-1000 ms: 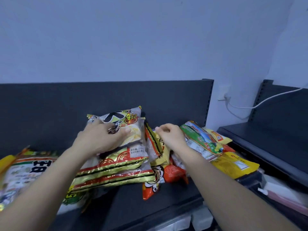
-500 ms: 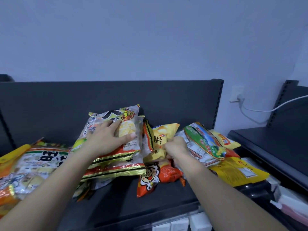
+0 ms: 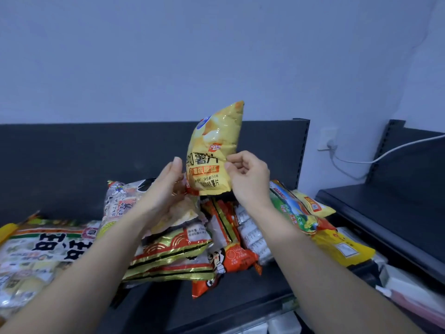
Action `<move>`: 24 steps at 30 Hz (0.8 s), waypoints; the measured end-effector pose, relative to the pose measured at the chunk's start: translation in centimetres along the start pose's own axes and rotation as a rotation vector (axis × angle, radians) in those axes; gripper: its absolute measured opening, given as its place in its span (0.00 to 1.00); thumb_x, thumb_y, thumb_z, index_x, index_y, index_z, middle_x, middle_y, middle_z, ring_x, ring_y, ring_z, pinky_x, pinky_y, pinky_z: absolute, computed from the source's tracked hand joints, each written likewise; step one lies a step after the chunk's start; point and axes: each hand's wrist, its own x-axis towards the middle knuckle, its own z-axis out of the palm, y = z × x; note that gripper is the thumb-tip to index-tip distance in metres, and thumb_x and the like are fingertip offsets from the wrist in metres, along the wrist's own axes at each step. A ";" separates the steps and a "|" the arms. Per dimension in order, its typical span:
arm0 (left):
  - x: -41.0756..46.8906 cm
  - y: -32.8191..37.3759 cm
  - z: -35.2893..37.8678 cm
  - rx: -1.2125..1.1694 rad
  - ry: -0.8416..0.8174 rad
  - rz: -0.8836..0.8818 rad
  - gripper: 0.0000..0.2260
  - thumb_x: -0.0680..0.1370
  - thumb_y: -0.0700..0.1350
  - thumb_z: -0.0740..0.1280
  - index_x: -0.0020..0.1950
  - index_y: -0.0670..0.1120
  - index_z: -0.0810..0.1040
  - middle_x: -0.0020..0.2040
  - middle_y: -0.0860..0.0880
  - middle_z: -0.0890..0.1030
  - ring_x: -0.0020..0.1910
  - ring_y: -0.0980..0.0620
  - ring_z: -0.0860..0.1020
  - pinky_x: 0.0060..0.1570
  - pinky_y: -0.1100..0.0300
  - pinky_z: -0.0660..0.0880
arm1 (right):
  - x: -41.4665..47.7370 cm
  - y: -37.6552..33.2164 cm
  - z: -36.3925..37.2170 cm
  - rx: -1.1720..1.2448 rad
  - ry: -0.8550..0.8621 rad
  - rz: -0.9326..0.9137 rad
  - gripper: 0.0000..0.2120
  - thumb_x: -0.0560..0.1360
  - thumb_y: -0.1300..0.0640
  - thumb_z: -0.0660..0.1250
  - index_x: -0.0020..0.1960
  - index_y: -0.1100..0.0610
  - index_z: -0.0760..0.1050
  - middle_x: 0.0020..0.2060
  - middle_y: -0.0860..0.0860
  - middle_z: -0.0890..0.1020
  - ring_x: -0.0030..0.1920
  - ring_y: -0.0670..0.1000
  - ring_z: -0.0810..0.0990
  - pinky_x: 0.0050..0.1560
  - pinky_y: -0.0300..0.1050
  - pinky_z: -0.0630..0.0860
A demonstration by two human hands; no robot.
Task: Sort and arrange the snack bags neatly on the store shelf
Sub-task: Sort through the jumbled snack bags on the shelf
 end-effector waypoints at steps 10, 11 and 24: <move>0.9 0.0 -1.0 -0.141 0.185 -0.111 0.13 0.76 0.50 0.69 0.52 0.41 0.79 0.47 0.42 0.85 0.39 0.48 0.83 0.41 0.49 0.81 | -1.0 1.1 -0.4 0.327 -0.027 0.247 0.07 0.79 0.64 0.64 0.43 0.56 0.75 0.36 0.52 0.82 0.39 0.49 0.80 0.42 0.42 0.78; 1.0 -0.1 -1.5 -0.137 0.264 -0.078 0.12 0.77 0.49 0.69 0.52 0.41 0.79 0.46 0.42 0.85 0.38 0.49 0.83 0.40 0.51 0.81 | -1.1 1.7 -0.3 0.245 -0.037 0.271 0.07 0.80 0.62 0.62 0.44 0.57 0.75 0.37 0.52 0.82 0.40 0.51 0.81 0.44 0.44 0.79; -1.9 -1.3 -4.2 0.035 0.388 -0.046 0.09 0.76 0.52 0.70 0.48 0.47 0.78 0.47 0.43 0.84 0.47 0.42 0.83 0.52 0.43 0.79 | -3.9 8.5 1.0 -0.925 -0.676 0.565 0.10 0.74 0.58 0.66 0.36 0.55 0.67 0.34 0.50 0.73 0.36 0.50 0.74 0.33 0.41 0.68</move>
